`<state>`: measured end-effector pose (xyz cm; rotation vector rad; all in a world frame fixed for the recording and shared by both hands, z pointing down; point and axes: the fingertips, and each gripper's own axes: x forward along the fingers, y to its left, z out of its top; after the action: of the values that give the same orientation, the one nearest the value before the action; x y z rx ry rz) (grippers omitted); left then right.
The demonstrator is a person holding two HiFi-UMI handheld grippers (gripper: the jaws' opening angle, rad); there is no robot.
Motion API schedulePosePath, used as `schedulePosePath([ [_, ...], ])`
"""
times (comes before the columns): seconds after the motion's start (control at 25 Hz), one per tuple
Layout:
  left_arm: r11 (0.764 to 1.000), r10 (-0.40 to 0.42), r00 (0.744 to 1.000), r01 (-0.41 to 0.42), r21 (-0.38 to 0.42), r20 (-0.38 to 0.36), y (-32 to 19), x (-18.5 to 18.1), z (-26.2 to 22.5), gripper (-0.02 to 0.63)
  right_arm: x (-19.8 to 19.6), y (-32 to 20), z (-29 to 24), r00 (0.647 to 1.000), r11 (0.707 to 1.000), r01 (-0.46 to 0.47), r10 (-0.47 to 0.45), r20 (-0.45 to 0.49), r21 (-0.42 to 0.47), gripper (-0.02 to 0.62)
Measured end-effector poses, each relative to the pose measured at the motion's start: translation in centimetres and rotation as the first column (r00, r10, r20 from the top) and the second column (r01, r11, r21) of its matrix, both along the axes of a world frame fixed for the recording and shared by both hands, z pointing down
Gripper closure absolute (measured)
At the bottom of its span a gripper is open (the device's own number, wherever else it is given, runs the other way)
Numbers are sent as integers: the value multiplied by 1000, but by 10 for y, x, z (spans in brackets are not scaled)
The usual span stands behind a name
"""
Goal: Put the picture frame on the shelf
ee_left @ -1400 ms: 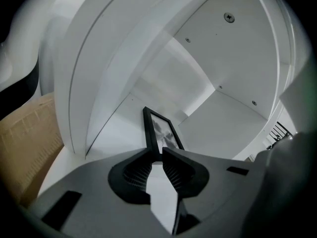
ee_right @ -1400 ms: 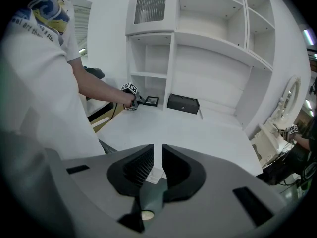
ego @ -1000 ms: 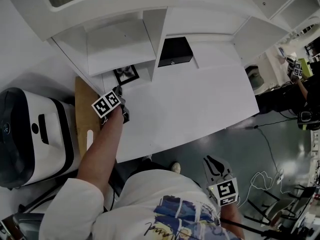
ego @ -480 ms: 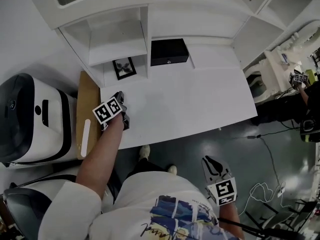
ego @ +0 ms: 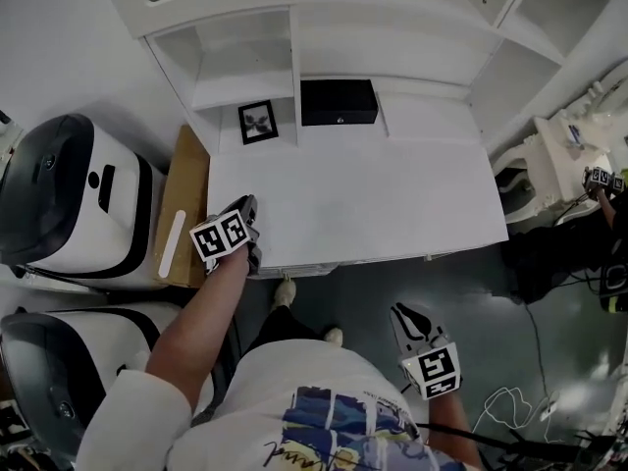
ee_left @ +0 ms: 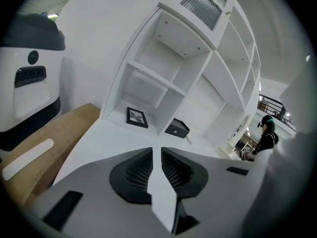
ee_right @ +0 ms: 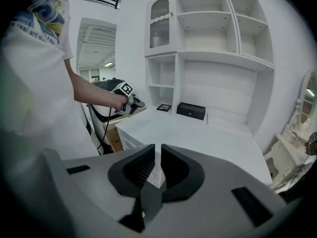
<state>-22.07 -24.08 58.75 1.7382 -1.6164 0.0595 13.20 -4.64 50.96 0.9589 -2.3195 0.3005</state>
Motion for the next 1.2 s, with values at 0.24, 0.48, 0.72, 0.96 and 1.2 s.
schedulePosePath([
  [0.24, 1000, 26, 999, -26, 12, 29, 37, 22, -20, 543, 6, 9, 1, 997, 997, 71, -71, 21, -5, 541],
  [0.48, 993, 120, 989, -121, 6, 90, 78, 52, -35, 552, 5, 20, 4, 991, 992, 129, -128, 36, -12, 546],
  [0.72, 979, 201, 968, -205, 15, 149, 108, 80, -48, 565, 11, 27, 12, 984, 984, 176, -176, 14, 5, 549],
  [0.96, 963, 263, 947, -270, 12, 183, 136, 100, -55, 572, 10, 31, 9, 983, 983, 183, -183, 24, 9, 555],
  [1.2, 942, 325, 921, -336, 15, 216, 155, 116, -64, 583, 1, 38, 3, 980, 981, 193, -193, 37, 1, 557],
])
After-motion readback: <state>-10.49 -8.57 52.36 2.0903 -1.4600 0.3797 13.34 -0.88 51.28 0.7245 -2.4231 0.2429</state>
